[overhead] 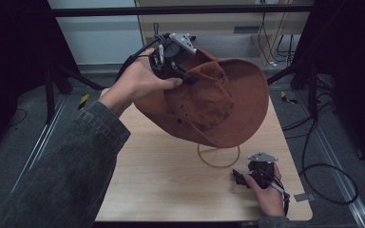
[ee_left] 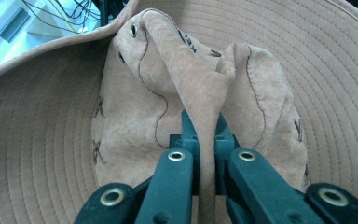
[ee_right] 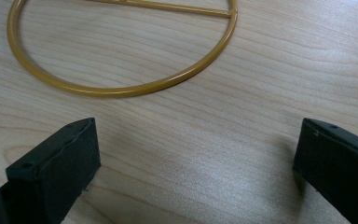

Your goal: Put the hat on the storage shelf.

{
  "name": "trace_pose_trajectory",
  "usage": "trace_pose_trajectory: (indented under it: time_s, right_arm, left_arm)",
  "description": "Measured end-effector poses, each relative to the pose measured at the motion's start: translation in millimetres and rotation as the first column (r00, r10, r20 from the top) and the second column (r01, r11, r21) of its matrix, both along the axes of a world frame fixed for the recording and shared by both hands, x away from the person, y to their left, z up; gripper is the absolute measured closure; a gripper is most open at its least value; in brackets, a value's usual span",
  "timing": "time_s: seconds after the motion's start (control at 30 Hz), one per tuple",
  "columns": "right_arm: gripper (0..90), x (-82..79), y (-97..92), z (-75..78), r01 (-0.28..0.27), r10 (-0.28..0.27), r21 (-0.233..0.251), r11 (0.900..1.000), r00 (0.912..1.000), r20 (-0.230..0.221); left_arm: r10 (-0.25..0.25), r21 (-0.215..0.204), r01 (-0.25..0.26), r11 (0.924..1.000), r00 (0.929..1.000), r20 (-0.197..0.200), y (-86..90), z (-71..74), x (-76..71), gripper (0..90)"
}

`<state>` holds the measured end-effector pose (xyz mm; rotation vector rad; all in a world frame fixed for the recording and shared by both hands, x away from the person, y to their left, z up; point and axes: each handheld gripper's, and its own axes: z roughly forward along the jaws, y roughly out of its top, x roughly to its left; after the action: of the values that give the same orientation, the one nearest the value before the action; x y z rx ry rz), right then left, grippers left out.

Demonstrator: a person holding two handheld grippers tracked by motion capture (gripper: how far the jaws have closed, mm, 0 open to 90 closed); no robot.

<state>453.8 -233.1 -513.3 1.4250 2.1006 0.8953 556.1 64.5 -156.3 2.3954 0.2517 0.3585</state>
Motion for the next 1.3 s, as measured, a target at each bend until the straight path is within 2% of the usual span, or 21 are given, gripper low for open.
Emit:
trace_pose_trajectory:
  time_s: [0.27, 0.8, 1.1, 1.3]
  right_arm:
    - [0.4, -0.1, 0.3, 0.1, 0.004, -0.004, 0.002, 1.0, 1.0, -0.003]
    - [0.3, 0.1, 0.3, -0.2, 0.002, -0.002, 0.002, 1.0, 1.0, 0.002]
    - [0.4, 0.2, -0.4, 0.0, -0.001, 0.001, -0.007, 1.0, 1.0, 0.004]
    - [0.4, 0.0, 0.0, 0.1, 0.001, -0.001, 0.0, 1.0, 1.0, 0.002]
  left_arm:
    - [-0.003, 0.002, 0.003, 1.0, 1.0, 0.008, -12.2, -3.5, -4.0, 88.6]
    - [-0.017, 0.007, 0.017, 0.9998, 0.9998, -0.009, -43.7, -19.2, -2.4, 88.6]
    - [-0.004, 0.005, 0.004, 1.0, 0.9995, -0.031, -53.5, -31.2, 9.1, 88.5]
    - [-0.007, 0.011, 0.008, 0.9999, 0.9994, -0.034, -58.2, -36.1, 10.8, 88.4]
